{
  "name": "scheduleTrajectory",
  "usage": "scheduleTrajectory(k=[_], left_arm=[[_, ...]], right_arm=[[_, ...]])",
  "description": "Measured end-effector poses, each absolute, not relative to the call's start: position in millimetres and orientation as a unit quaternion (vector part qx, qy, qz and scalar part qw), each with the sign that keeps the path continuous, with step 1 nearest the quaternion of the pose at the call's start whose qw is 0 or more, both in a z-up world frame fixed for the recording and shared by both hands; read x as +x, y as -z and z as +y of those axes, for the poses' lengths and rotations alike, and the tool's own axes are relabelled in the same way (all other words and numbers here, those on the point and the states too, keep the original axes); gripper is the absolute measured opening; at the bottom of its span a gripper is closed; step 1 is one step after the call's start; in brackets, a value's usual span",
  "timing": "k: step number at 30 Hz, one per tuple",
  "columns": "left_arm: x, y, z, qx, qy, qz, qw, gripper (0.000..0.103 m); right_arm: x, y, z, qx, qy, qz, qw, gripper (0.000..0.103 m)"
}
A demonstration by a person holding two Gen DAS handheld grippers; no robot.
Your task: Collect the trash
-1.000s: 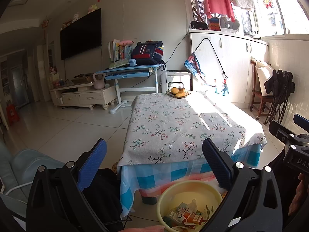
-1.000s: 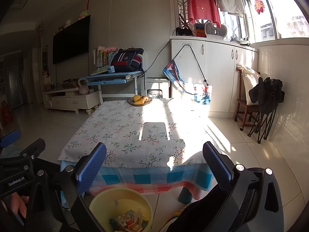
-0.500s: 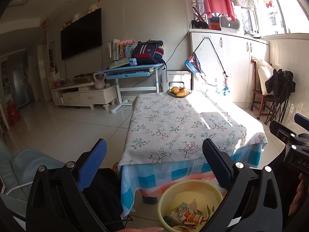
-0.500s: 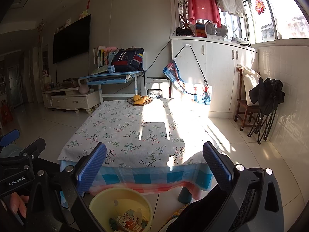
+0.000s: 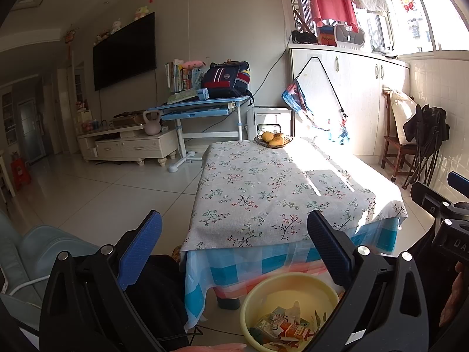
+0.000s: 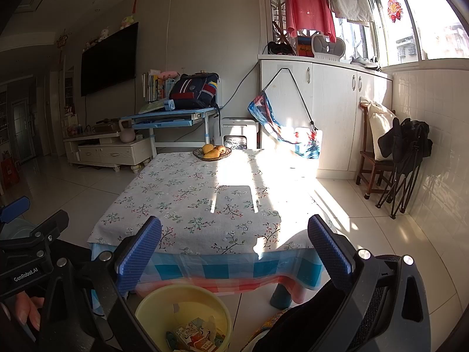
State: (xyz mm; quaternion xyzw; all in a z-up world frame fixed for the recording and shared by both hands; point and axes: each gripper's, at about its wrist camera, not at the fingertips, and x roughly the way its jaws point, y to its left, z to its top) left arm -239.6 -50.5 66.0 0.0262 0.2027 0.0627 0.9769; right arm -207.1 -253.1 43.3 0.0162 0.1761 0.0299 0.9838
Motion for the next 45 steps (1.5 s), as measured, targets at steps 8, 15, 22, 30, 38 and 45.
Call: scheduleTrajectory(k=[8, 15, 22, 30, 38, 45], left_arm=[[-239.5, -64.5, -50.7, 0.028, -0.065, 0.201, 0.977, 0.096], [-239.5, -64.2, -51.0, 0.028, -0.066, 0.201, 0.977, 0.096], [-239.3, -64.5, -51.2, 0.026, -0.064, 0.202, 0.977, 0.096], [-245.0, -65.5, -54.3, 0.025, -0.053, 0.19, 0.98, 0.096], [-239.8, -64.5, -46.7, 0.005, -0.057, 0.201, 0.978, 0.096], [-233.3, -61.2, -44.6, 0.006, -0.059, 0.22, 0.974, 0.096]], right_arm=[[-207.0, -43.7, -253.2, 0.016, -0.03, 0.176, 0.984, 0.096], [-207.0, -43.6, -252.8, 0.016, -0.03, 0.176, 0.984, 0.096], [-206.9, -43.9, -252.9, 0.016, -0.03, 0.176, 0.984, 0.096], [-206.6, -43.6, -253.0, 0.016, -0.031, 0.177, 0.984, 0.096], [-207.0, -42.2, -253.1, 0.015, -0.031, 0.177, 0.984, 0.096], [-206.7, -42.4, -253.1, 0.015, -0.031, 0.178, 0.983, 0.096]])
